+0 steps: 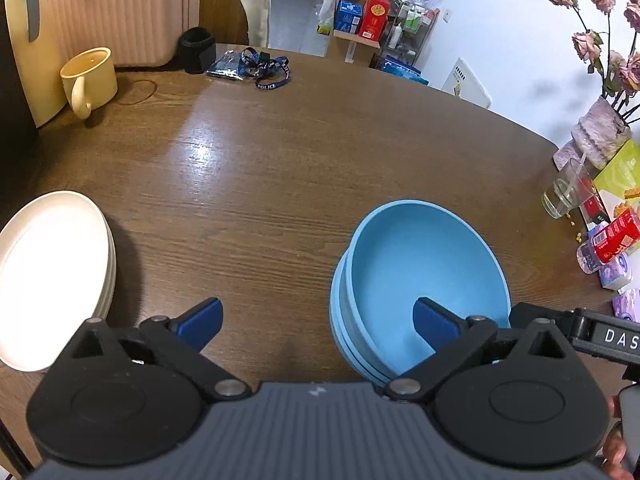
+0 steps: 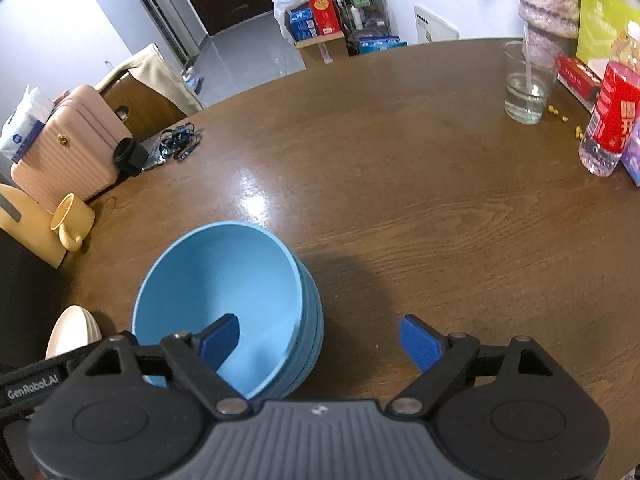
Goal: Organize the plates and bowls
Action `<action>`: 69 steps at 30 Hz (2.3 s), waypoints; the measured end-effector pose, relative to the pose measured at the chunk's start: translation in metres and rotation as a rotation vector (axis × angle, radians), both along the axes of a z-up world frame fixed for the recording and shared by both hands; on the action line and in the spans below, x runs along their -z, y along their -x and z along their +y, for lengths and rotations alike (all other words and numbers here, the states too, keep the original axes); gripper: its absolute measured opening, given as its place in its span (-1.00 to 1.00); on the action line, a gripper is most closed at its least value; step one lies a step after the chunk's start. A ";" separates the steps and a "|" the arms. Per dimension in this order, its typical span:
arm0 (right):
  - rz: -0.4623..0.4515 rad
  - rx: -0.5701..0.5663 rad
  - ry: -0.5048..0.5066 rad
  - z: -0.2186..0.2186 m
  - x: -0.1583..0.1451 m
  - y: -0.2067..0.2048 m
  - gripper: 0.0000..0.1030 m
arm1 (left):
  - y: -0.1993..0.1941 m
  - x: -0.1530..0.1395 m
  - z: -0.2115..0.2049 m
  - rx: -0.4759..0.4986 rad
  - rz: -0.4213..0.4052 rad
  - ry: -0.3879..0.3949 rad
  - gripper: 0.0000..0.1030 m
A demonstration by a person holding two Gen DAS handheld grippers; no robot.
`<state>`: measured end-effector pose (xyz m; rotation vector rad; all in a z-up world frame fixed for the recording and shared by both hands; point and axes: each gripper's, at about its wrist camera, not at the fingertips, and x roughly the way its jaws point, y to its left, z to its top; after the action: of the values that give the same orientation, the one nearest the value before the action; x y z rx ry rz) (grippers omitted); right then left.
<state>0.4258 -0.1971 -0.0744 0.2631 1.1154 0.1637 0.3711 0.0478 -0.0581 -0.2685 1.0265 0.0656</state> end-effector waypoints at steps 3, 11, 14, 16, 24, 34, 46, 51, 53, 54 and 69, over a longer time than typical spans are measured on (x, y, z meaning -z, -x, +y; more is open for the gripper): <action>0.014 0.001 -0.008 -0.003 0.004 -0.002 0.70 | -0.002 0.002 0.000 -0.003 0.014 0.003 1.00; 0.063 -0.009 -0.034 -0.003 0.019 -0.010 0.70 | -0.014 0.015 0.003 -0.023 0.062 0.014 1.00; 0.082 -0.016 -0.040 -0.001 0.024 -0.014 0.70 | -0.019 0.020 0.004 -0.032 0.081 0.028 1.00; 0.093 -0.020 -0.046 0.001 0.028 -0.016 0.70 | -0.023 0.023 0.005 -0.038 0.092 0.026 1.00; 0.130 -0.012 -0.065 0.000 0.040 -0.025 0.70 | -0.035 0.034 0.005 -0.040 0.129 0.034 1.00; 0.164 -0.029 -0.069 0.005 0.054 -0.034 0.69 | -0.046 0.045 0.002 -0.019 0.157 0.045 0.98; 0.201 -0.046 -0.104 0.009 0.068 -0.042 0.65 | -0.057 0.059 -0.002 0.005 0.190 0.104 0.58; 0.215 -0.052 -0.123 0.011 0.074 -0.045 0.49 | -0.061 0.065 -0.002 0.013 0.208 0.123 0.47; 0.219 -0.053 -0.128 0.012 0.076 -0.045 0.44 | -0.063 0.068 -0.002 0.016 0.214 0.131 0.41; 0.220 -0.053 -0.131 0.012 0.077 -0.046 0.40 | -0.063 0.068 -0.002 0.017 0.216 0.132 0.39; 0.245 -0.058 -0.165 0.013 0.087 -0.049 0.00 | -0.070 0.081 0.001 0.024 0.245 0.167 0.11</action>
<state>0.4743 -0.1845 -0.1615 0.4056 1.3559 0.2816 0.4413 0.0485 -0.1388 -0.4079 1.2810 -0.0094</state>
